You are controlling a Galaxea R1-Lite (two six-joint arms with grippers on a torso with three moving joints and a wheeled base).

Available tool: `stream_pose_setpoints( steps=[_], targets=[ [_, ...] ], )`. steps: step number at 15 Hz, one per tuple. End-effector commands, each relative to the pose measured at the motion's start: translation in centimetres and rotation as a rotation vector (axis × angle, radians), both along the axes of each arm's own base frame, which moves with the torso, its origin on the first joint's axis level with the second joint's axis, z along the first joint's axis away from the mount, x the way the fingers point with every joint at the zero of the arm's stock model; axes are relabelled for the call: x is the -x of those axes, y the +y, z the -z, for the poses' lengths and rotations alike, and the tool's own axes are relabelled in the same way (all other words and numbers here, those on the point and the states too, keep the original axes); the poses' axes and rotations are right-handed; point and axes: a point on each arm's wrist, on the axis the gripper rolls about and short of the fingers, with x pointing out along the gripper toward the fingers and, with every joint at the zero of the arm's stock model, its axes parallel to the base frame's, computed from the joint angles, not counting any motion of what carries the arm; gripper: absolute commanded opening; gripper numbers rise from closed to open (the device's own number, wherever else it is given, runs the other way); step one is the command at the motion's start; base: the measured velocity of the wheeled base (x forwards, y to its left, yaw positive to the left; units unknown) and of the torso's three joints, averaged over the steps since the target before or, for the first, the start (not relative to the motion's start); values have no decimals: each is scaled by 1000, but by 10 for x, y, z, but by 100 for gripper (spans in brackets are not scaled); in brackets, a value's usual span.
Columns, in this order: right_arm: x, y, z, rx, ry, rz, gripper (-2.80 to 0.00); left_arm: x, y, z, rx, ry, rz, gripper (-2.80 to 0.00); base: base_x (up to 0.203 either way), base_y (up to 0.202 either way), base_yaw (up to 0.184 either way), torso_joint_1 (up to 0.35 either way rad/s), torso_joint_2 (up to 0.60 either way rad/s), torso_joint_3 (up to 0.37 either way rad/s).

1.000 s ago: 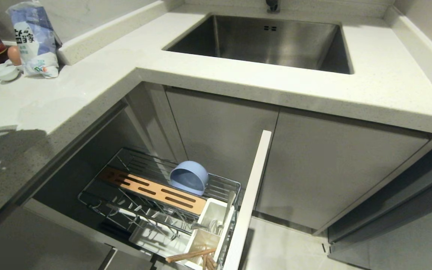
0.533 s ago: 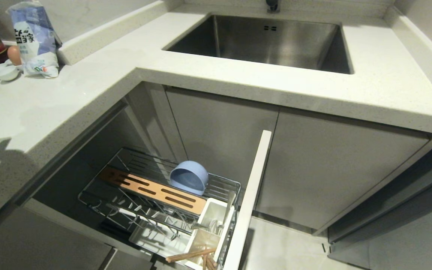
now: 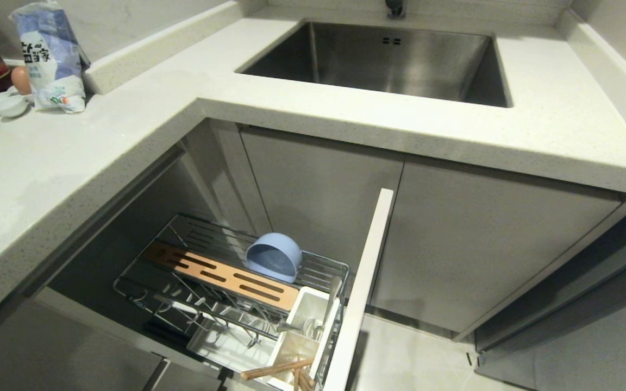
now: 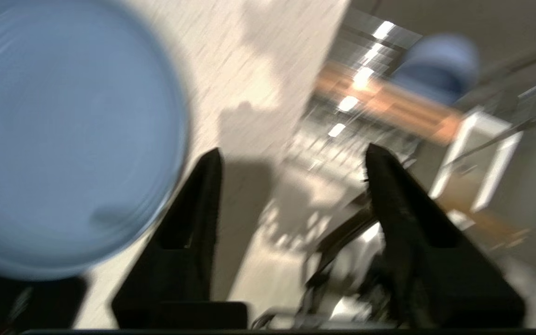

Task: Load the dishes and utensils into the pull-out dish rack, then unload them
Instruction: Take the bowl out of the cupboard

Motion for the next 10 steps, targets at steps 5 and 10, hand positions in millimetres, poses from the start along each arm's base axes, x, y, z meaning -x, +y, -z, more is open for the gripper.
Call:
stream_pose_setpoints(
  steps=[5, 10],
  targets=[
    [-2, 0, 7, 1, 25, -1, -280, -25, -28, -21, 508, -411, 235, -280, 0, 0, 0, 0, 0, 0],
    [-2, 0, 7, -1, 25, -2, -280, -64, -76, 35, 746, -94, 180, -280, 0, 0, 0, 0, 0, 0]
  ],
)
